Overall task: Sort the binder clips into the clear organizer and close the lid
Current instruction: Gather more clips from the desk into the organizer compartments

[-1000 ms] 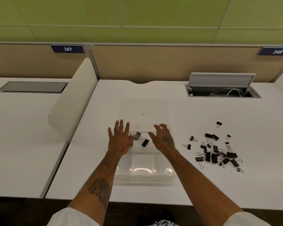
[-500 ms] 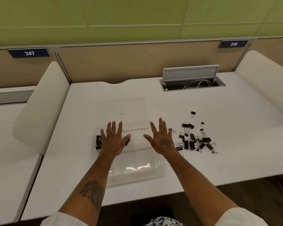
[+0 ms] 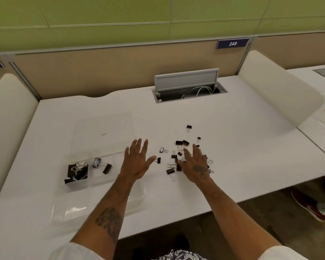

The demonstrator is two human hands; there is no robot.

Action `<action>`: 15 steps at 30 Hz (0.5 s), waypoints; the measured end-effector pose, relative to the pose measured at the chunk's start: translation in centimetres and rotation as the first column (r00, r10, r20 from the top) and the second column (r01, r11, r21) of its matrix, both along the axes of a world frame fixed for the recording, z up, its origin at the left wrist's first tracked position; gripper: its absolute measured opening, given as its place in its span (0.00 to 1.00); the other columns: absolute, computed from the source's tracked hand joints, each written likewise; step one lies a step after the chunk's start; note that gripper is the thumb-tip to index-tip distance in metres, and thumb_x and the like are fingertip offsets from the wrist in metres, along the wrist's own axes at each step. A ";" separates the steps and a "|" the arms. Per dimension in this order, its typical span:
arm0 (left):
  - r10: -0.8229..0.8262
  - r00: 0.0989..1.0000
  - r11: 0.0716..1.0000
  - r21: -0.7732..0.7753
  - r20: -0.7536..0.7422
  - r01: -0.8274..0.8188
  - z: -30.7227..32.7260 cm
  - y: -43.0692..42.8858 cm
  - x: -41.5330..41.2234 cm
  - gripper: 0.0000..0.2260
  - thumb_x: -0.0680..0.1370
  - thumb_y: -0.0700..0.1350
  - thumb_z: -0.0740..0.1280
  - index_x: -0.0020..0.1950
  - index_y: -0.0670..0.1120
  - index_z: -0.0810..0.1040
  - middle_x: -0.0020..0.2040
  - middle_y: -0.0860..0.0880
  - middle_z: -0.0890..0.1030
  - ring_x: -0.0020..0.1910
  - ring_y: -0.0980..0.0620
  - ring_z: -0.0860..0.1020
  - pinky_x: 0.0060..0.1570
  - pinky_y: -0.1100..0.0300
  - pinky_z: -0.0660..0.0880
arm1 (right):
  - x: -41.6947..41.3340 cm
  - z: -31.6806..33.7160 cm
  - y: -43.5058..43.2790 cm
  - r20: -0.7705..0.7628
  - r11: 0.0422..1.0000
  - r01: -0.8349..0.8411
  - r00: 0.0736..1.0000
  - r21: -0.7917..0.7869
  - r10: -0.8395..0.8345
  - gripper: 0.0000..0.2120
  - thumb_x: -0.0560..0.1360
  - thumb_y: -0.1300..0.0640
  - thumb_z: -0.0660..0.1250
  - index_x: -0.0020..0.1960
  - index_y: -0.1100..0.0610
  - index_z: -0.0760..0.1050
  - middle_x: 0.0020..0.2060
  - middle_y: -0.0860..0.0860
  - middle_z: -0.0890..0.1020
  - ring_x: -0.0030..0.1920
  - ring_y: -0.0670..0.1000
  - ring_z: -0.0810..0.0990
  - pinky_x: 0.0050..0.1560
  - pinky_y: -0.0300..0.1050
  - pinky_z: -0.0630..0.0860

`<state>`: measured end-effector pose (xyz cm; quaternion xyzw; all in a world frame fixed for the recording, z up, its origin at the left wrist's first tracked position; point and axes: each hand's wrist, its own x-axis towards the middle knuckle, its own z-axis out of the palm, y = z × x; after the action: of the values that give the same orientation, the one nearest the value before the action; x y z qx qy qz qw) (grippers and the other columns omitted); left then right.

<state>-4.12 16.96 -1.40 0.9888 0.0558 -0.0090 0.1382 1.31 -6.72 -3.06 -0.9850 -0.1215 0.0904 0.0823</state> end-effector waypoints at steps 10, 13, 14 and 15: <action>-0.201 0.977 0.978 -0.064 -0.070 0.197 -1.2 -9.1 3.2 0.38 0.75 0.65 0.63 0.78 0.47 0.57 0.77 0.48 0.59 0.77 0.48 0.54 0.72 0.51 0.61 | 3.7 -1.6 -8.1 -0.114 0.997 0.034 0.993 0.065 -0.027 0.20 0.82 0.52 0.54 0.74 0.49 0.62 0.72 0.54 0.63 0.70 0.56 0.63 0.65 0.52 0.67; -0.222 0.969 0.975 -0.039 -0.108 0.219 -1.7 -10.8 3.8 0.38 0.74 0.64 0.65 0.77 0.47 0.59 0.76 0.48 0.61 0.76 0.49 0.57 0.72 0.52 0.61 | 4.8 -1.6 -8.7 -0.148 0.994 0.018 0.989 0.104 -0.002 0.18 0.80 0.53 0.56 0.69 0.51 0.69 0.66 0.54 0.70 0.66 0.56 0.67 0.61 0.52 0.72; -0.228 0.966 0.974 -0.035 -0.122 0.225 -1.8 -11.2 4.0 0.37 0.74 0.63 0.66 0.77 0.47 0.59 0.76 0.47 0.62 0.75 0.49 0.58 0.72 0.52 0.62 | 5.1 -1.5 -8.7 -0.158 0.993 0.015 0.987 0.115 0.003 0.18 0.79 0.54 0.57 0.68 0.52 0.71 0.64 0.54 0.71 0.65 0.56 0.68 0.60 0.52 0.72; -0.232 0.964 0.973 -0.028 -0.133 0.230 -1.9 -11.6 4.2 0.38 0.73 0.63 0.67 0.77 0.47 0.60 0.75 0.47 0.62 0.75 0.49 0.58 0.72 0.51 0.62 | 5.4 -1.4 -8.8 -0.160 0.992 0.011 0.987 0.122 0.009 0.17 0.78 0.54 0.58 0.66 0.52 0.72 0.63 0.54 0.72 0.64 0.56 0.69 0.59 0.51 0.72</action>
<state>0.06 5.39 -3.27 0.9848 -0.0506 -0.0924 0.1380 6.66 -15.49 -4.44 -0.9677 -0.1191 0.1617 0.1521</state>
